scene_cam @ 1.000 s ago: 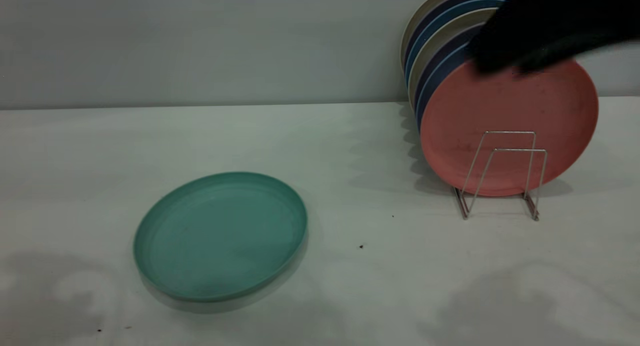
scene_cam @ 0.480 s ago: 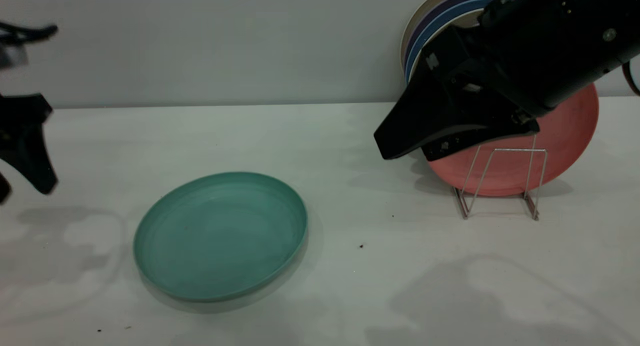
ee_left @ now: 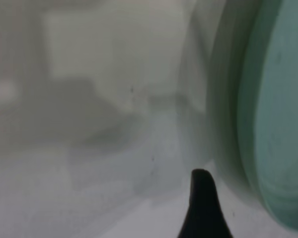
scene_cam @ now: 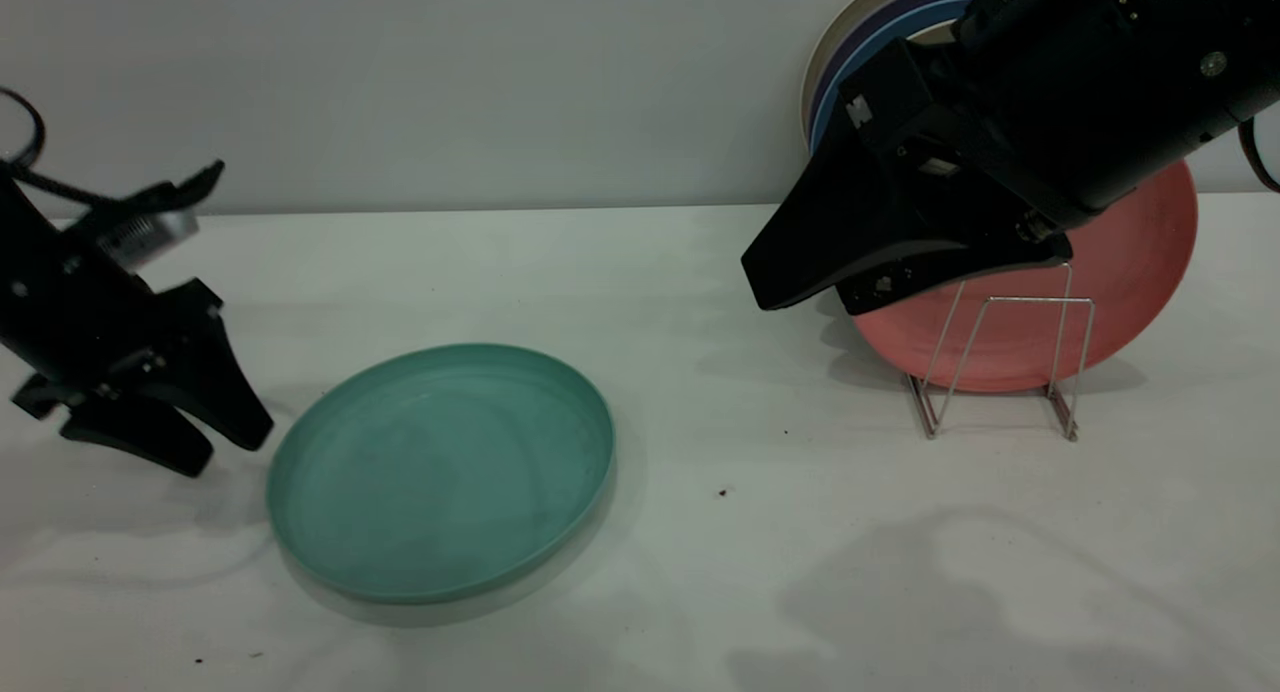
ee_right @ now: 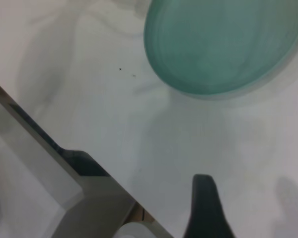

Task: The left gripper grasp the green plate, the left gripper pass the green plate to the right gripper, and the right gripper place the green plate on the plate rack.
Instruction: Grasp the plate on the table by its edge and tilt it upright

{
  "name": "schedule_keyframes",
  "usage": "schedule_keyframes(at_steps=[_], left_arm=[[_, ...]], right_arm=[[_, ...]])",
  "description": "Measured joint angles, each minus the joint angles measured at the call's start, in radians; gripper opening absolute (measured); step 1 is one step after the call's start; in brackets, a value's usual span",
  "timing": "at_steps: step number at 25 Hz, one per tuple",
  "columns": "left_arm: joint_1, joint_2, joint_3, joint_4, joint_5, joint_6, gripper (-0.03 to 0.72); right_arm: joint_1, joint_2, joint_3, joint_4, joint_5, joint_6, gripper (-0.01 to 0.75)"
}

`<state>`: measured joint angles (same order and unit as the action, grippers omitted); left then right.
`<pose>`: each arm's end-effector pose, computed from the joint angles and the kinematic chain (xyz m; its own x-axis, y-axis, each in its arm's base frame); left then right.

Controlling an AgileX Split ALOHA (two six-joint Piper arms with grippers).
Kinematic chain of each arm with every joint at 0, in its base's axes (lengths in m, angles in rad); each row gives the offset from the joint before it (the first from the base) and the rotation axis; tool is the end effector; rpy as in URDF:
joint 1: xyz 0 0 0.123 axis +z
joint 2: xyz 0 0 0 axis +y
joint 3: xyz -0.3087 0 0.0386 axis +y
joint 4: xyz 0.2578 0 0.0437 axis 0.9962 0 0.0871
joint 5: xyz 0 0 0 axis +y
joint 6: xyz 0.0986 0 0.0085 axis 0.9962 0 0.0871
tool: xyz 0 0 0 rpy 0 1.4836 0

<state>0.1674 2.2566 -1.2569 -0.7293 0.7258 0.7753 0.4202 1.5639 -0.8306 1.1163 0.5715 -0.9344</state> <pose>0.4095 0.0248 0.0557 -0.9881 0.0013 -0.1540 0.0667 0.9052 -0.4198 0.2629 0.1702 0.2230 -0.7914 -0.2484 -0.5586 -0.5412 0.7096 0.4511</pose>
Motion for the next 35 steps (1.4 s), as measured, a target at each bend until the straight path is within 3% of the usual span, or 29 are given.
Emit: schedule_keyframes(at_steps=[13, 35], left_arm=[[-0.028, 0.072, -0.004, -0.131, -0.068, 0.036, 0.548], [-0.055, 0.088, -0.004, -0.212, -0.117, 0.04, 0.428]], right_arm=[[0.0, 0.0, 0.0, 0.012, -0.027, -0.003, 0.533], [0.0, 0.0, 0.0, 0.017, -0.042, -0.009, 0.533]])
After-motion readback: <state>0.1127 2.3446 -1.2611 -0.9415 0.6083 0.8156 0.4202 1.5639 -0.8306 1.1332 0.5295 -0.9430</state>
